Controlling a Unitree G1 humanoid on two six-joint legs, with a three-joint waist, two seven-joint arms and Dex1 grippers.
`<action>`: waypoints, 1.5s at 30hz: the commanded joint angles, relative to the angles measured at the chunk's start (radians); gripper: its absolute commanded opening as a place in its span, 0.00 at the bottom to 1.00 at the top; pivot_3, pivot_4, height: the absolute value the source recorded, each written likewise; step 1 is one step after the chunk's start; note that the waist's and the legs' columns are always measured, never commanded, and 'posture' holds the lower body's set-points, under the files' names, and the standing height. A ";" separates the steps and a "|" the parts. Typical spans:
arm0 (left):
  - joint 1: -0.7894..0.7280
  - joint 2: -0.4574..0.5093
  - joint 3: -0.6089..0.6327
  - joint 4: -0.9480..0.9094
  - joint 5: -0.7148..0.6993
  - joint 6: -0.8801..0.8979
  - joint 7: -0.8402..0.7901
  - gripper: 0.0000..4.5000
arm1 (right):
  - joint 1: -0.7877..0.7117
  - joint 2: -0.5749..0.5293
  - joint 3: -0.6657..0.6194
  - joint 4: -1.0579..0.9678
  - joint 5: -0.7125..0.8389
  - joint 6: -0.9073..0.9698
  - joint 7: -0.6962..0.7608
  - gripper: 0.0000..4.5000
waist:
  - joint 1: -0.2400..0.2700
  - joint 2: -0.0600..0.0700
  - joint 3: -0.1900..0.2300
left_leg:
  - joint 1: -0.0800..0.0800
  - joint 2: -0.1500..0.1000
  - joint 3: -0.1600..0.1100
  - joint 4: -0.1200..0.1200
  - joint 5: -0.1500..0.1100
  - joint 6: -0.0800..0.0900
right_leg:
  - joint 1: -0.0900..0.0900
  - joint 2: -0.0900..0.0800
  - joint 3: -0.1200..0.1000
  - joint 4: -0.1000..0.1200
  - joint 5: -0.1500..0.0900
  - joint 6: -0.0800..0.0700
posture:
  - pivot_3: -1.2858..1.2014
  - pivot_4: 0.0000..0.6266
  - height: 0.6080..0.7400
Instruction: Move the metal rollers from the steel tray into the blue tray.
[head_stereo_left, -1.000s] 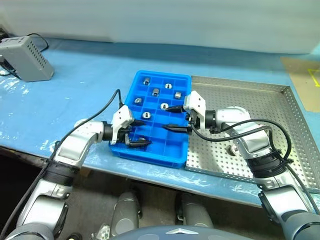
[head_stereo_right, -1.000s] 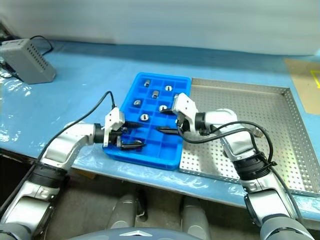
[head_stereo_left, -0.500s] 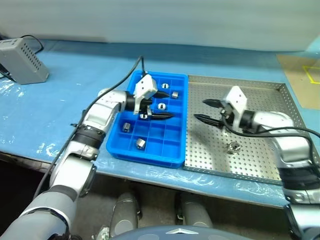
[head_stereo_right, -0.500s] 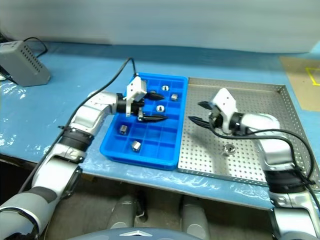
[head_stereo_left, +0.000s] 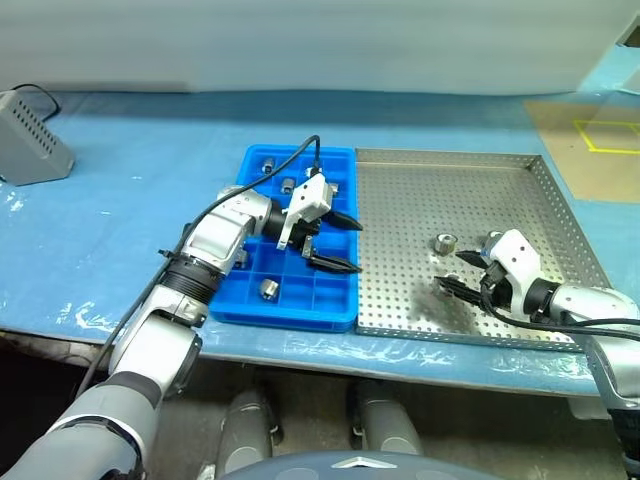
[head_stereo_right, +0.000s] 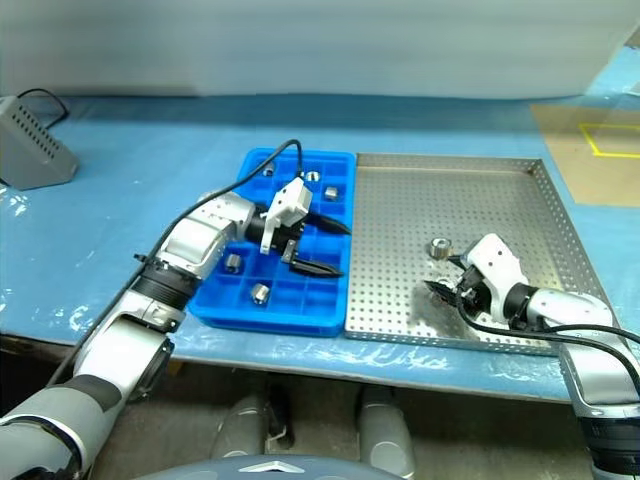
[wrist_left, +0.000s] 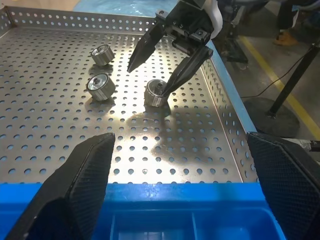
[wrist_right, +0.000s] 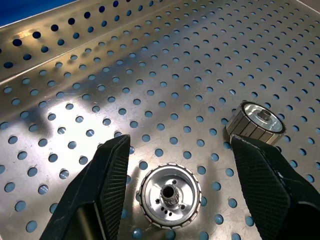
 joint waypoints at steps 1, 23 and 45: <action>0.004 0.001 0.009 -0.012 0.003 -0.013 0.011 0.99 | -0.006 -0.003 0.013 0.074 -0.027 -0.043 -0.003 0.73 | -0.002 0.000 0.000 | 0.000 0.000 0.000 0.000 0.000 0.001 | 0.001 0.000 0.000 0.000 0.000 0.000 | 0.32 0.24 1.00; 0.045 0.034 0.007 -0.039 0.042 -0.002 0.046 1.00 | -0.036 0.040 0.079 0.241 -0.063 -0.155 -0.006 0.38 | -0.021 -0.003 -0.001 | 0.005 -0.001 0.000 0.003 -0.004 0.005 | 0.007 -0.001 0.001 -0.002 -0.001 0.002 | 0.33 0.24 1.00; 0.191 0.326 0.289 -0.222 -0.083 0.064 0.132 1.00 | -0.595 0.302 0.383 0.297 -0.025 -0.083 0.119 0.38 | 0.014 -0.002 -0.001 | -0.007 0.000 0.000 0.000 -0.003 0.004 | -0.008 0.000 0.000 0.001 0.000 -0.001 | 0.43 0.24 1.00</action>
